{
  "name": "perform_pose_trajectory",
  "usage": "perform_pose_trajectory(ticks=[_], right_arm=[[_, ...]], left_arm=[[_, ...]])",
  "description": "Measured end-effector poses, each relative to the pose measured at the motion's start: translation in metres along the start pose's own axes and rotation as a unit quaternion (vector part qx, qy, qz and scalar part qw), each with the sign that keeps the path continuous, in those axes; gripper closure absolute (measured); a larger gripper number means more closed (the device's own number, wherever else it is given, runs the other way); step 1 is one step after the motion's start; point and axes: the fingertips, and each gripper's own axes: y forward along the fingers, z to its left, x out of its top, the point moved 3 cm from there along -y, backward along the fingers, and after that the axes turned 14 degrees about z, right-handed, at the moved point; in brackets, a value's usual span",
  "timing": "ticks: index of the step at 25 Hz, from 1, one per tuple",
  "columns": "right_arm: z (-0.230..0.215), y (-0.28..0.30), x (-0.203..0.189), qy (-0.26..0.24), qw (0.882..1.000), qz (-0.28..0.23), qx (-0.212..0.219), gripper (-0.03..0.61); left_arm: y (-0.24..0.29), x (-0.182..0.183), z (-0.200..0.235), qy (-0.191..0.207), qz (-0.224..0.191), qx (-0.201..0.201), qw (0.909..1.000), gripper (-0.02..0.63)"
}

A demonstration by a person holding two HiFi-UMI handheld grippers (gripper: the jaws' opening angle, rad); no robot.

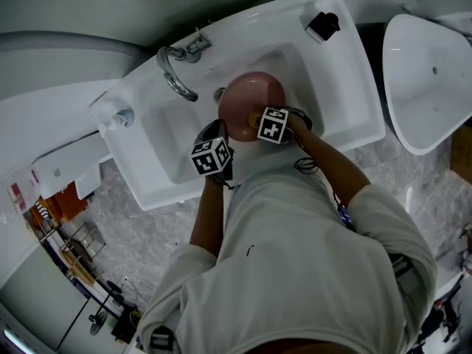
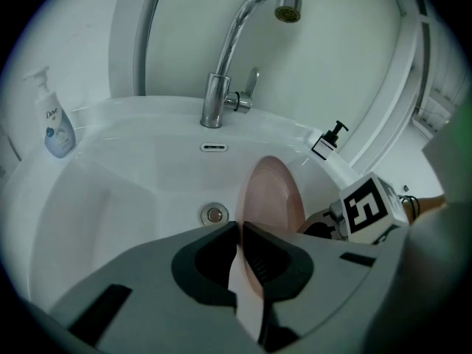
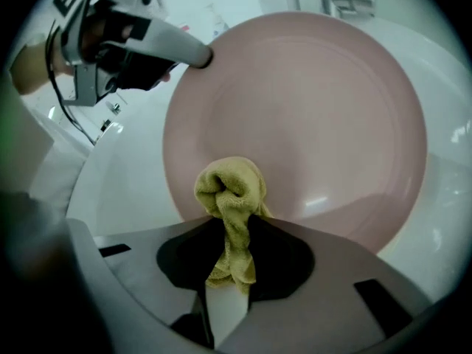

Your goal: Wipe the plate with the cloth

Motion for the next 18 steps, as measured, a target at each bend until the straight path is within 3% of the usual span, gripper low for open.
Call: perform_pose_trajectory(ticks=[5, 10, 13, 18], right_arm=[[-0.038, -0.008, -0.016, 0.127, 0.991, -0.008, 0.026, 0.489], [-0.07, -0.015, -0.025, 0.262, 0.961, -0.061, 0.068, 0.489], [-0.084, -0.026, -0.021, 0.302, 0.946, -0.087, 0.072, 0.489], [-0.107, -0.036, -0.011, 0.332, 0.934, -0.121, 0.049, 0.489]], left_arm=[[-0.001, -0.004, 0.0, -0.01, 0.003, -0.006, 0.9999, 0.572], [-0.003, -0.01, -0.001, -0.011, 0.008, -0.016, 0.9998, 0.572], [-0.004, -0.01, -0.003, -0.005, 0.008, -0.016, 0.9998, 0.569], [-0.005, -0.006, -0.01, 0.047, 0.013, -0.005, 0.9988, 0.563]])
